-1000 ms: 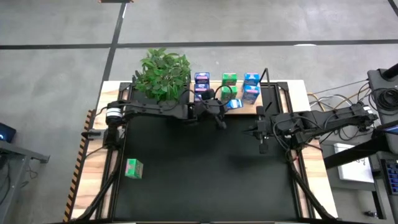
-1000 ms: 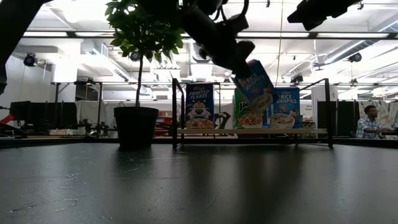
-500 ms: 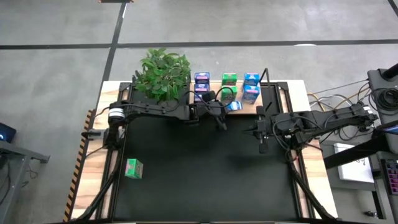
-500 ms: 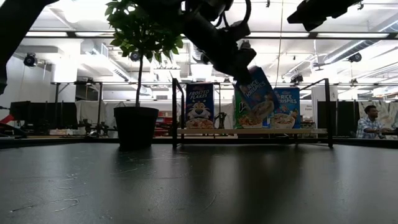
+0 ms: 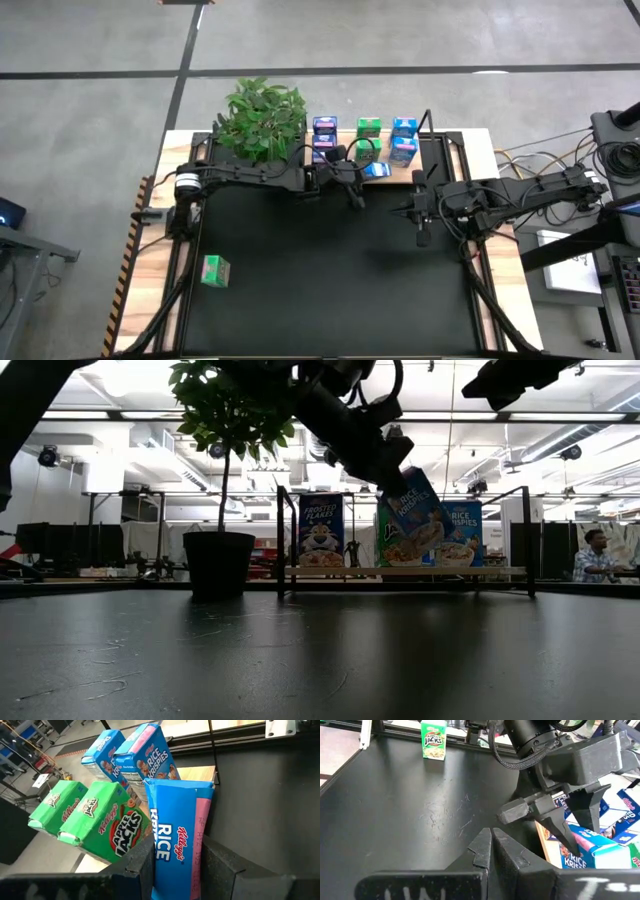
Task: Stack cereal on shelf
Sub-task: Put the light blue cereal box on the shelf aligned with the other light blue cereal boxes
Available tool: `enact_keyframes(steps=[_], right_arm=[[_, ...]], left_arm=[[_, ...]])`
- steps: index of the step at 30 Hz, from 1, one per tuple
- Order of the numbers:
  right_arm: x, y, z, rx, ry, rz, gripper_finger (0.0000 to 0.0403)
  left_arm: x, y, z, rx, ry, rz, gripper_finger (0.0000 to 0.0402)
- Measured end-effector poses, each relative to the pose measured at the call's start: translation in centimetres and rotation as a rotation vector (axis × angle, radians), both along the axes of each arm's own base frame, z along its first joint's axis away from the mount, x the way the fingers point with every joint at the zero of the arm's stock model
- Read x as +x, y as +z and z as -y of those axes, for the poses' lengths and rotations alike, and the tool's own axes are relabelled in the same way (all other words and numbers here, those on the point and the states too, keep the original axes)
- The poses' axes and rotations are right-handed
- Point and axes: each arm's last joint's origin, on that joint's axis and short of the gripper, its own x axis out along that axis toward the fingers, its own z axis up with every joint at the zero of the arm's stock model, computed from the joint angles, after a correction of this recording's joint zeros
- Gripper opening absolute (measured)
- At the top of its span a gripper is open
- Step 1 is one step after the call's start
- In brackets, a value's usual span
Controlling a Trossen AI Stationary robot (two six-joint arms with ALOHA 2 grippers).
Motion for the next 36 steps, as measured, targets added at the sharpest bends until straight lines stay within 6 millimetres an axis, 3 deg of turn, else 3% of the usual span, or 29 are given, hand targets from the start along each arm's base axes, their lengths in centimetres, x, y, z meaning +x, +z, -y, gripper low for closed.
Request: enact_keyframes(steps=[10, 23, 36], right_arm=[[0.0, 0.0, 0.0, 0.0, -0.001, 0.0, 0.0009], [0.0, 0.0, 0.0, 0.0, -0.001, -0.001, 0.0009], [0.0, 0.0, 0.1, 0.003, -0.036, 0.0, 0.0009]], left_arm=[[0.6, -1.4, -0.3, -0.011, 0.014, -0.02, 0.0146], [0.9, -0.4, -1.2, 0.011, 0.022, 0.019, 0.0185], [0.8, -0.5, -1.4, 0.01, 0.027, 0.006, 0.019]])
